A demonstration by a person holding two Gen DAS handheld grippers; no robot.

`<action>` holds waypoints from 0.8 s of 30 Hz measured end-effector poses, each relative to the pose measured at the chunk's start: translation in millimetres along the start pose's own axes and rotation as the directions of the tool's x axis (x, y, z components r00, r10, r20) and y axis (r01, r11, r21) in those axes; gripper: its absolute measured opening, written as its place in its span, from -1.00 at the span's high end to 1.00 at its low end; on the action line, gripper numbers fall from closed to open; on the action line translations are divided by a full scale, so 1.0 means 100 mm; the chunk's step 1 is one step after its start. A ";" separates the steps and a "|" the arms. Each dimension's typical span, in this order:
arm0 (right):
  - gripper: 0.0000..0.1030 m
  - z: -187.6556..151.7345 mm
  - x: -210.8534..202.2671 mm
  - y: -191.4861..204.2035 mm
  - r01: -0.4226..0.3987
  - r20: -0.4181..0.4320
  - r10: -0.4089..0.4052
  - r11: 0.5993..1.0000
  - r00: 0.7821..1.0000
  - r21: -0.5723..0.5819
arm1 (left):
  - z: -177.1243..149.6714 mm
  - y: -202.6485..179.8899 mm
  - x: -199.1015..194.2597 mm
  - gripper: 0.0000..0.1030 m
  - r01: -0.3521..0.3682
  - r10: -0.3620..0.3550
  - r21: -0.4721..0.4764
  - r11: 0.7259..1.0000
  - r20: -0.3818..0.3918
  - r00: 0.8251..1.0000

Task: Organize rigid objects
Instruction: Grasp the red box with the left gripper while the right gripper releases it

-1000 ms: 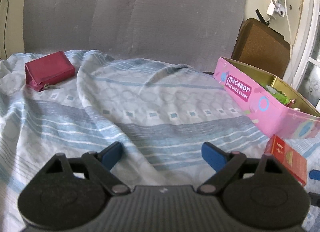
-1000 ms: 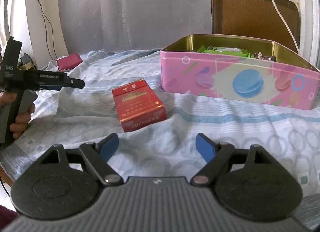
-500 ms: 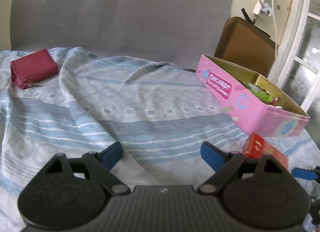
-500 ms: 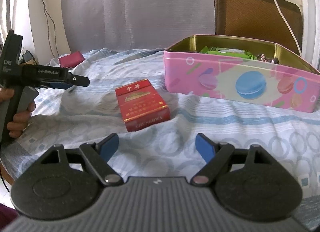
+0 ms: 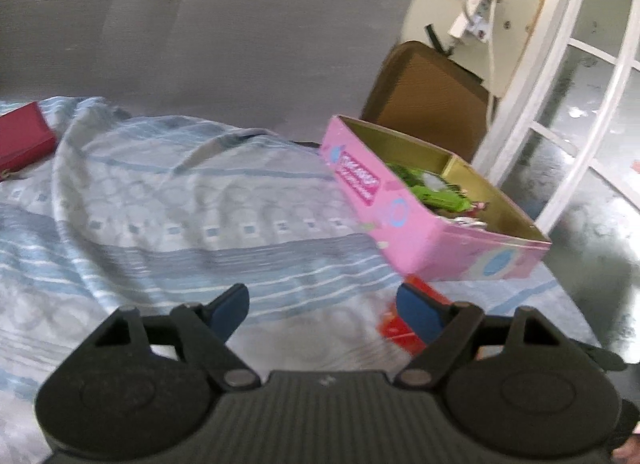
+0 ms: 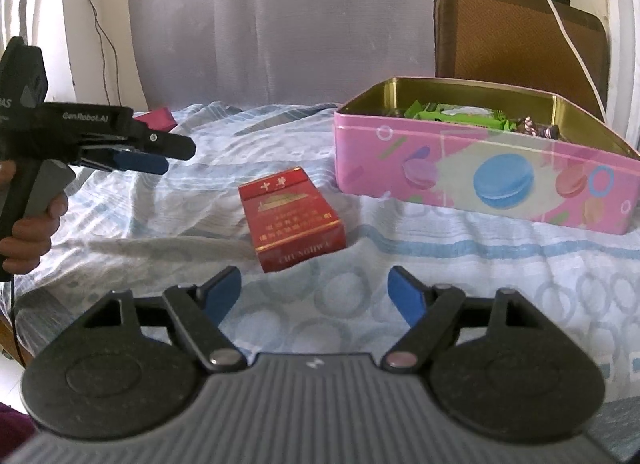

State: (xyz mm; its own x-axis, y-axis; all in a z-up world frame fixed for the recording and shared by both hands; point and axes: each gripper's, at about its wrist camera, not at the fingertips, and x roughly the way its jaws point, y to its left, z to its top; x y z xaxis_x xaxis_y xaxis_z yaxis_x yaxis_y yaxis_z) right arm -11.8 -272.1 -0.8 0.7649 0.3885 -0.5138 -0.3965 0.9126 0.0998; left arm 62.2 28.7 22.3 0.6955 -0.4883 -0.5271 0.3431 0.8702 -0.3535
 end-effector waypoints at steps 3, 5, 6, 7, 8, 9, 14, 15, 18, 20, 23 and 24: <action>-0.59 0.00 0.01 -0.01 -0.001 -0.005 0.001 1.000 1.000 -0.001 | 0.02 -0.07 0.00 -0.59 0.035 -0.035 0.006 0.999 -0.016 0.999; -0.59 -0.01 0.00 0.00 -0.004 -0.007 0.004 1.000 1.000 -0.001 | 0.02 -0.12 0.02 -0.59 0.049 -0.049 0.019 0.999 -0.028 0.998; -0.59 -0.01 0.00 0.00 -0.006 -0.007 0.006 1.000 1.000 -0.003 | 0.01 -0.15 0.03 -0.59 0.051 -0.050 0.028 0.998 -0.031 0.998; -0.59 -0.01 0.00 0.01 -0.008 -0.008 0.008 1.000 1.000 -0.006 | 0.01 -0.16 0.04 -0.59 0.056 -0.054 0.035 0.998 -0.035 0.998; -0.58 0.00 0.00 0.01 -0.008 -0.010 0.008 1.000 1.000 -0.009 | 0.01 -0.18 0.05 -0.59 0.063 -0.062 0.037 0.997 -0.038 0.997; -0.58 0.00 0.00 0.02 -0.010 -0.011 0.010 1.000 1.000 -0.014 | 0.01 -0.19 0.06 -0.57 0.073 -0.072 0.035 0.997 -0.043 0.996; -0.57 0.03 0.03 0.03 -0.014 -0.016 0.014 0.999 1.000 -0.035 | 0.02 -0.31 0.19 -0.50 0.116 -0.113 0.041 0.992 -0.080 0.990; -0.57 0.05 0.04 0.03 -0.016 -0.017 0.015 0.999 1.000 -0.039 | 0.03 -0.35 0.23 -0.49 0.126 -0.121 0.054 0.991 -0.087 0.989; -0.49 0.11 0.08 0.04 -0.020 -0.025 0.019 0.998 0.999 -0.056 | 0.03 -0.50 0.38 -0.47 0.112 -0.099 0.119 0.986 -0.110 0.989; -0.36 0.16 0.13 0.06 -0.030 -0.038 0.028 0.998 0.999 -0.059 | 0.00 -0.54 0.51 -0.34 0.100 -0.081 0.138 0.985 -0.139 0.987; 0.14 0.18 0.29 0.10 -0.037 -0.083 0.031 0.997 0.996 -0.066 | -0.09 -0.54 0.66 -0.09 0.117 -0.093 0.117 0.986 -0.191 0.977; 0.25 0.17 0.31 0.10 -0.006 -0.072 0.001 0.997 0.997 -0.076 | -0.11 -0.58 0.63 -0.09 0.112 -0.086 0.134 0.985 -0.180 0.980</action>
State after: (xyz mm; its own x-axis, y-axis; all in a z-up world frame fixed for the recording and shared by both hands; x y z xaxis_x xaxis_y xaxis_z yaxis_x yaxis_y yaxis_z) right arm 16.7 -248.3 -1.6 0.7260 0.3789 -0.5739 -0.4387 0.8978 0.0379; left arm 79.4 -53.3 0.6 0.5381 -0.5654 -0.6251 0.5003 0.8111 -0.3030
